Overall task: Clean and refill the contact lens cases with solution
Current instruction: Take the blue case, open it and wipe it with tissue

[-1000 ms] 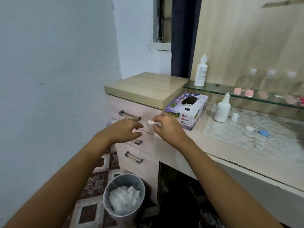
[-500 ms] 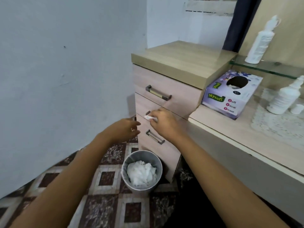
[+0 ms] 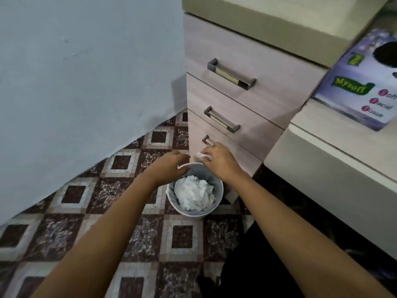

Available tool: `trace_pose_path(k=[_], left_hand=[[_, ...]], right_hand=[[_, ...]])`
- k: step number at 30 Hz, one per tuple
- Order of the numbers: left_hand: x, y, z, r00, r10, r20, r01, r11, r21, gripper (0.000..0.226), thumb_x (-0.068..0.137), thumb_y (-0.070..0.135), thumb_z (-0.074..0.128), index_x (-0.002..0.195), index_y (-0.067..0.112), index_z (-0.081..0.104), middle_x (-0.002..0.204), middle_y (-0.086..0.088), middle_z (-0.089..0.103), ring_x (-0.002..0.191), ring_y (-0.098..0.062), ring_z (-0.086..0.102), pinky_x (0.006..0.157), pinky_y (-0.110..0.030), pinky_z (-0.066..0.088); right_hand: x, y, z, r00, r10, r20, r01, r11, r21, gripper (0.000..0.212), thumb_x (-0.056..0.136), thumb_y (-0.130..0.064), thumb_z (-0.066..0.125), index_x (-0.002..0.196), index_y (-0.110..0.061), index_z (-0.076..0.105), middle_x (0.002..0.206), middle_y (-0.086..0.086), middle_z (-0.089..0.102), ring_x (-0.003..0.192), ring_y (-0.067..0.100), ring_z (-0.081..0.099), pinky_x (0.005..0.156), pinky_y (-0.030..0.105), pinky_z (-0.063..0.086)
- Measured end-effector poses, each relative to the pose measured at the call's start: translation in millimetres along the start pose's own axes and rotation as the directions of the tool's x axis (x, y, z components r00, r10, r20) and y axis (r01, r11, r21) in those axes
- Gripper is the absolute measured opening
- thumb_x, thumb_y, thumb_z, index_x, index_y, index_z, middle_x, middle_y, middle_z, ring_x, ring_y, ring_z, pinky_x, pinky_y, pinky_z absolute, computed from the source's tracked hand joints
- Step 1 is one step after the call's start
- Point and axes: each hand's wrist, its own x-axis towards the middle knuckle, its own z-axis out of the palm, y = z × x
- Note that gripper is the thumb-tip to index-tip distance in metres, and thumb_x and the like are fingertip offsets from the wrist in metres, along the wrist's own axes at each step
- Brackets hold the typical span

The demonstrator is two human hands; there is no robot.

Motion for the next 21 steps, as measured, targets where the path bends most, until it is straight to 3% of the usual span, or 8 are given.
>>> trace_pose_path(k=[6, 14, 21], left_hand=[[6.8, -20.3, 31.6, 0.997, -0.040, 0.068, 0.046, 0.996, -0.076, 0.040, 0.093, 0.028, 0.053, 0.130, 0.012, 0.053, 0.123, -0.011, 0.055, 0.104, -0.023, 0.056, 0.084, -0.023, 0.038], [10.3, -38.8, 57.6, 0.977, -0.106, 0.184, 0.118, 0.991, -0.057, 0.044, 0.094, 0.031, 0.052, 0.135, 0.016, 0.047, 0.130, -0.011, 0.050, 0.116, -0.027, 0.050, 0.093, -0.031, 0.039], [16.8, -39.4, 68.2, 0.969, -0.118, 0.219, 0.127, 0.992, -0.025, 0.048, 0.094, 0.031, 0.052, 0.139, 0.016, 0.043, 0.141, -0.010, 0.043, 0.125, -0.026, 0.043, 0.101, -0.034, 0.036]], right_hand=[[5.8, 18.9, 36.1, 0.991, 0.070, 0.111, -0.072, 0.997, 0.015, 0.030, 0.087, -0.009, 0.054, 0.115, -0.009, 0.065, 0.115, 0.018, 0.053, 0.104, 0.031, 0.055, 0.088, 0.029, 0.043], [13.0, 30.4, 64.2, 0.960, 0.127, 0.251, -0.138, 0.990, 0.029, 0.046, 0.087, -0.016, 0.060, 0.132, -0.012, 0.051, 0.132, 0.014, 0.049, 0.122, 0.026, 0.045, 0.101, 0.026, 0.032], [12.0, 40.7, 65.6, 0.964, 0.122, 0.237, -0.139, 0.989, 0.056, 0.043, 0.091, -0.018, 0.054, 0.133, -0.009, 0.050, 0.136, 0.013, 0.050, 0.126, 0.024, 0.044, 0.102, 0.023, 0.030]])
